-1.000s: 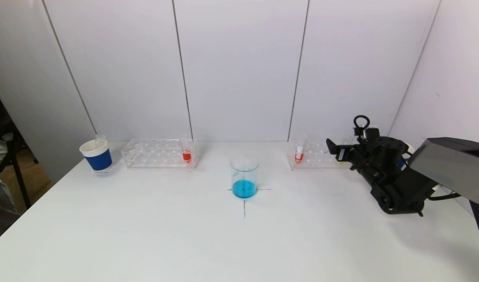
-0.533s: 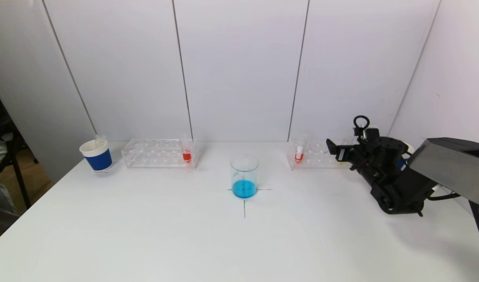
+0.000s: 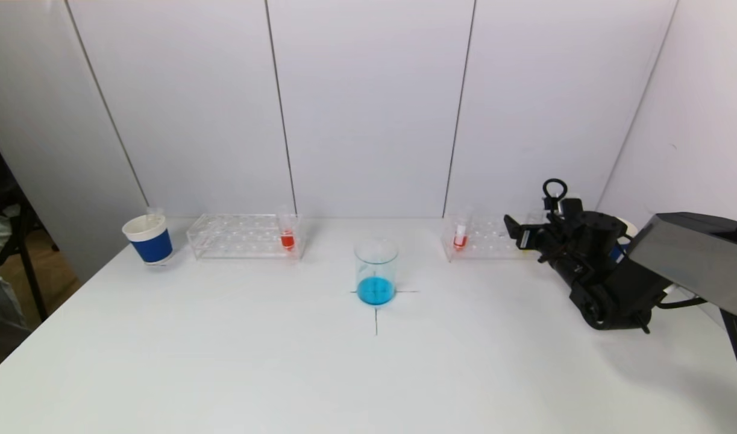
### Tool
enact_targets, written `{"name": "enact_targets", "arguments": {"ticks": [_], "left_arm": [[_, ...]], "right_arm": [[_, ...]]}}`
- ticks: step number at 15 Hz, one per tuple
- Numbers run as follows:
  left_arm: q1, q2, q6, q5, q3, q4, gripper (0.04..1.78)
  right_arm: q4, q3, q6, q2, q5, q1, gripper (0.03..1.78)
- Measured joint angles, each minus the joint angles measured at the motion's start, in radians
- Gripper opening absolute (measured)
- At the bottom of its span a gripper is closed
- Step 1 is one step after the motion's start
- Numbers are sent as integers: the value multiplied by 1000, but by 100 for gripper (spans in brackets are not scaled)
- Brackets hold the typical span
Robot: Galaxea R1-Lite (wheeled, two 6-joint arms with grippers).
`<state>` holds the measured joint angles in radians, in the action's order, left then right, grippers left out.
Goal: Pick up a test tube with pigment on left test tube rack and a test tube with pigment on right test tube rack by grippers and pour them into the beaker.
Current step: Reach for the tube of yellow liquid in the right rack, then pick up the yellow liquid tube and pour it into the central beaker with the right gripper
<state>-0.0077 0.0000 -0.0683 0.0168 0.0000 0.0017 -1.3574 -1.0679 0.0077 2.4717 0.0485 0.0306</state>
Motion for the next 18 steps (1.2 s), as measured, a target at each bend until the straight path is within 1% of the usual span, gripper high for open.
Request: {"name": "enact_targets", "arguments": {"ticks": [1, 2, 5, 6, 7, 18], "left_arm": [[0, 0, 0, 0, 0, 0, 177], [0, 0, 0, 0, 0, 0, 177], [0, 0, 0, 0, 0, 0, 177], [0, 0, 0, 0, 0, 0, 177], [0, 0, 0, 0, 0, 0, 177], [0, 0, 0, 0, 0, 0, 177]], "right_arm": [[1, -1, 0, 1, 0, 0, 138], [0, -1, 0, 1, 0, 0, 122], [0, -1, 0, 1, 0, 0, 64], [0, -1, 0, 1, 0, -1, 53], [1, -1, 0, 1, 0, 0, 50], [0, -1, 0, -2, 0, -2, 52]]}}
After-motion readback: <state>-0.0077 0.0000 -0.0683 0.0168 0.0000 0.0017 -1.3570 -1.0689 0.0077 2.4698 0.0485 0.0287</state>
